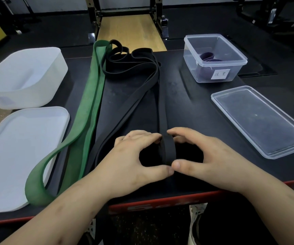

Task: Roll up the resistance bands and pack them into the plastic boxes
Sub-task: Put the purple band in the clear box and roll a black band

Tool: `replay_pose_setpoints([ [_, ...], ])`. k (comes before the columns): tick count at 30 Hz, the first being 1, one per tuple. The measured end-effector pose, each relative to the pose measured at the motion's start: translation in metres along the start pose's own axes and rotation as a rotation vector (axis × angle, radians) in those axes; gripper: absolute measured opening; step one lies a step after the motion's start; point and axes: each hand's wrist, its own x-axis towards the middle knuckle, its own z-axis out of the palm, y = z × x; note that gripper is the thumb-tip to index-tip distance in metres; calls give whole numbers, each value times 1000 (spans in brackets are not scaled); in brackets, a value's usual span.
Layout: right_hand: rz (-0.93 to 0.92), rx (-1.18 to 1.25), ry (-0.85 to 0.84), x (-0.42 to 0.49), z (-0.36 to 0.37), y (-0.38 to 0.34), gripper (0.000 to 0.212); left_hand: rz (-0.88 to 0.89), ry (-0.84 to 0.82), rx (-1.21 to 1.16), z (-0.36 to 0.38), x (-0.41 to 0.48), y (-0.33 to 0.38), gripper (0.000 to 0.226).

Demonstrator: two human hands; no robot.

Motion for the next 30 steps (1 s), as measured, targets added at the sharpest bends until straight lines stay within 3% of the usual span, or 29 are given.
replay_pose_setpoints([
  [4,-19,-58,-44,0,1,1,90,-27,-12,-7,-2,2,0,90],
  [9,-76,-83,53,7,5,-2,72,57,-16,-33,-5,8,7,53],
  [13,-98,-34,78,12,3,0,64,69,-2,-15,-3,8,4,60],
  [17,-69,-35,42,8,1,5,81,96,-7,23,-1,6,2,79],
  [20,-76,-37,19,3,1,4,74,122,-12,22,-1,3,4,80],
  [24,-84,-9,12,4,2,1,43,57,-22,-18,-1,0,2,83],
  [30,-47,15,22,8,4,-1,30,38,-69,-47,-7,-3,6,89],
])
